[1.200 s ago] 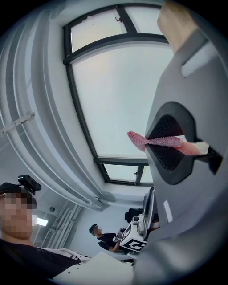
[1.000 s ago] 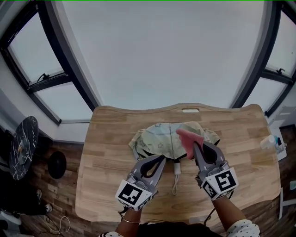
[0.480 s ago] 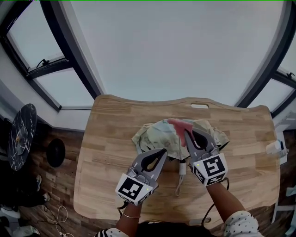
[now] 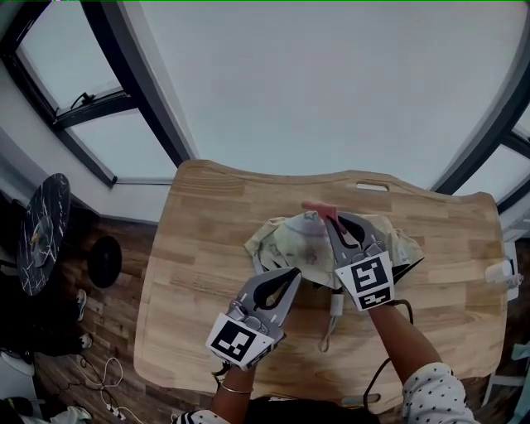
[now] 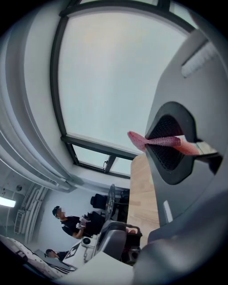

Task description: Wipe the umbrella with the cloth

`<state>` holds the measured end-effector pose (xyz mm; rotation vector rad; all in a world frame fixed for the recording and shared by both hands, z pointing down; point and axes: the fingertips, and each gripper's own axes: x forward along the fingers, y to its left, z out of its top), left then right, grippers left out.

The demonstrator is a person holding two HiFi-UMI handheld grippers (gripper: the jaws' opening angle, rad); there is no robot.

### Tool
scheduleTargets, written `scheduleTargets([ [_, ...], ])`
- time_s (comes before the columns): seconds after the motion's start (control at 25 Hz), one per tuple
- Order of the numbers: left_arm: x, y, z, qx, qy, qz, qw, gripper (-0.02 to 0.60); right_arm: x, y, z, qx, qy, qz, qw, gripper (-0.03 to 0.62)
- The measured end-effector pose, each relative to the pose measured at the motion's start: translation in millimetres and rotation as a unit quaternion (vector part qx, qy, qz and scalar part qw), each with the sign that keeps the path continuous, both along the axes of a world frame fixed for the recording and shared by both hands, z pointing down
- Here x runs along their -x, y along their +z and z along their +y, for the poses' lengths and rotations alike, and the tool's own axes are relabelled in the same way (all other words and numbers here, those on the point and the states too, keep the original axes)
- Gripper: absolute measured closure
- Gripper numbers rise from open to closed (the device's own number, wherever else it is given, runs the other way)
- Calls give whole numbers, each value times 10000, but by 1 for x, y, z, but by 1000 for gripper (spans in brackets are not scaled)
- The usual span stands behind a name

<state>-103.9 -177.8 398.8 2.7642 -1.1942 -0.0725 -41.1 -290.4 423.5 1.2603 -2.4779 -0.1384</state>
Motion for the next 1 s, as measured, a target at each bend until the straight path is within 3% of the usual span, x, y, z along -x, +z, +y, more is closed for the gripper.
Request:
scheduleTargets([
  [0.16,2,4,0,57,-9,1,10000,595,16,22,-3,150,-252,343,9990,569],
  [1.0,14,11,10,148,-112,-39,9998,596,70,82,60,977,-1273,830,9835,568],
])
